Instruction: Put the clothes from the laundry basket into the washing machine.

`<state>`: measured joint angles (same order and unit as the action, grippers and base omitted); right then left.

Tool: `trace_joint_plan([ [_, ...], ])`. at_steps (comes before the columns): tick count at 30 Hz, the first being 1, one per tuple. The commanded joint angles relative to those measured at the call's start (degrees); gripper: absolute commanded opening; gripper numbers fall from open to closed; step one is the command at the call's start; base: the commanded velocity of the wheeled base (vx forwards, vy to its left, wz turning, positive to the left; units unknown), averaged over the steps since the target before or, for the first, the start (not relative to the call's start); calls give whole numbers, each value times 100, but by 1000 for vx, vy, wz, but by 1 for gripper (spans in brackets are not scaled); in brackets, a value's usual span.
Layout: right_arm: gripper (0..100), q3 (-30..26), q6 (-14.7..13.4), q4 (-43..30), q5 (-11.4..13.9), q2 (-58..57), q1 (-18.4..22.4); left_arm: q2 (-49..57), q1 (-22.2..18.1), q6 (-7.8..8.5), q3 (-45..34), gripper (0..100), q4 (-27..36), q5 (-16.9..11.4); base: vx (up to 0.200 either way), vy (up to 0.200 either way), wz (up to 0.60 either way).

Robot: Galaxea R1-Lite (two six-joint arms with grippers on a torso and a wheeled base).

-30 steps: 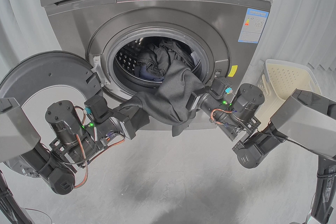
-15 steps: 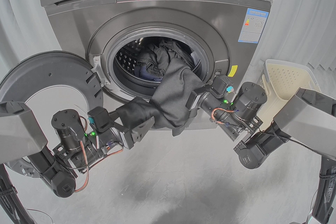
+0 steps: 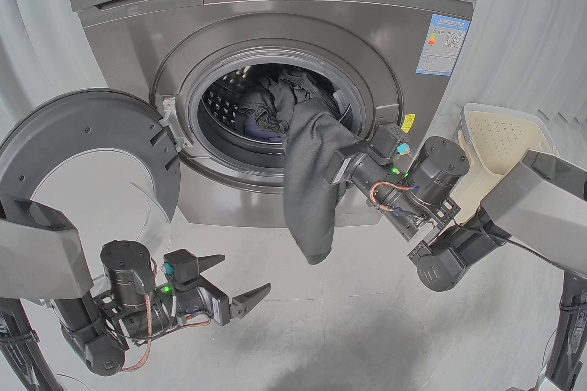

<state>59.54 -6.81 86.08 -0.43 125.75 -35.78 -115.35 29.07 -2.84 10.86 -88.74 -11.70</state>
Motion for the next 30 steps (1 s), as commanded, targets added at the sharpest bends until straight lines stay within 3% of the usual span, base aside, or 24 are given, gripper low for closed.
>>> trace_joint_plan([
  [1,0,5,-4,-12,-1,-15,-105,-172,230,-24,1164,100,-3,-7,0,0,0],
  [12,0,31,-4,-56,-10,-15,-289,-788,344,-32,2324,100,-3,19,0,0,0],
  [15,0,40,5,-65,-116,-24,-342,-1025,344,-24,2596,100,-3,45,0,0,0],
  [25,0,-4,-13,-74,-159,-68,-588,-1631,204,-32,3616,100,-3,283,0,0,0],
  [30,0,-56,-57,-74,-326,-112,-764,-1851,46,-32,3959,100,-3,441,0,0,0],
])
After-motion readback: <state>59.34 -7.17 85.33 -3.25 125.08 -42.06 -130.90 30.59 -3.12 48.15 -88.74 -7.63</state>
